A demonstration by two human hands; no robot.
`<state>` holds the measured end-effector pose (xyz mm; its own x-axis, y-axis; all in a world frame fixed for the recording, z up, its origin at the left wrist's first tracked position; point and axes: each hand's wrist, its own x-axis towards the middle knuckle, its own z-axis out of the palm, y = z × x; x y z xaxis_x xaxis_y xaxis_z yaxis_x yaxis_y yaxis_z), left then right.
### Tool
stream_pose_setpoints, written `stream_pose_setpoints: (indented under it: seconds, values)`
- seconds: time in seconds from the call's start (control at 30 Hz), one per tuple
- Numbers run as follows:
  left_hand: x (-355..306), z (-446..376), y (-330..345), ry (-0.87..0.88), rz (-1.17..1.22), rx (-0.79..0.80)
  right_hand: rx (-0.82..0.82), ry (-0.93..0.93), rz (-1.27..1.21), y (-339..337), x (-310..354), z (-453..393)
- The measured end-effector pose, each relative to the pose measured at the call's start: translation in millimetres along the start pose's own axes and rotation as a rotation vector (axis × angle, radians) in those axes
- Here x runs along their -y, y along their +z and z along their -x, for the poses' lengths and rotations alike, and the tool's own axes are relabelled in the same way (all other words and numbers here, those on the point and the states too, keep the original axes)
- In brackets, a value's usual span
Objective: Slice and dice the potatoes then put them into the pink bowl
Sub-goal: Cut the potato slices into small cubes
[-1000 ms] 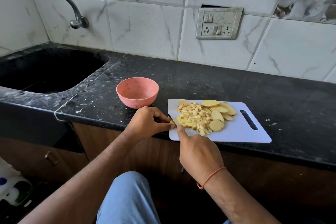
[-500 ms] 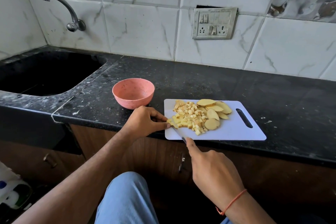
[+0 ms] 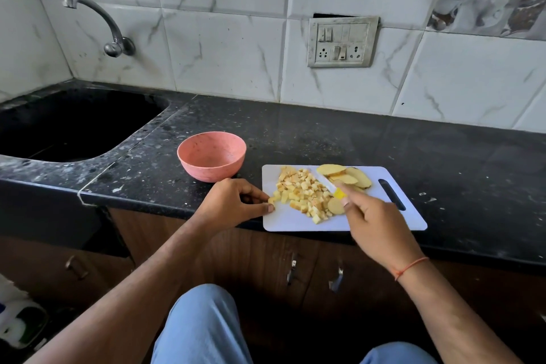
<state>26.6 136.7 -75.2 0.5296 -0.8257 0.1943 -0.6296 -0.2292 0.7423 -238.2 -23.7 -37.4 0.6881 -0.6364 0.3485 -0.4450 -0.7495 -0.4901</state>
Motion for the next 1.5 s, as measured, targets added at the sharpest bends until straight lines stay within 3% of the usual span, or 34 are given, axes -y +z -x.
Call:
stream_pose_setpoints:
  seconds: [0.13, 0.37, 0.67, 0.93, 1.13, 1.27, 1.4, 1.5]
  values:
    - [-4.1, 0.4, 3.1, -0.018, 0.012, -0.013, -0.123, 0.054, -0.142, -13.1, -37.7, -24.2]
    - [-9.6, -8.7, 12.6, -0.066, -0.022, -0.055, -0.177, 0.176, -0.420, -14.3, -81.1, -37.8]
    - [-27.3, -38.8, 24.9, 0.011, -0.139, -0.056, -0.152, 0.161, -0.464, -13.5, -79.7, -37.8]
    - [-44.3, -65.3, 27.8, 0.050, -0.280, 0.007, -0.158, 0.165, -0.518, -16.9, -73.4, -36.2]
    - [-47.7, -74.7, 9.9, 0.095, -0.292, 0.182, -0.170, 0.175, -0.538, -19.0, -73.8, -34.9]
    - [-47.0, -72.8, 7.4, 0.165, -0.198, 0.178, -0.172, 0.169, -0.547, -19.6, -73.2, -34.2]
    - [-51.1, -76.3, 4.1, 0.047, 0.185, 0.021, -0.178, 0.176, -0.547, -19.8, -71.8, -33.9]
    - [-48.5, -80.0, -3.7, 0.059, 0.122, 0.034, -0.186, 0.181, -0.547, -20.3, -72.2, -33.5]
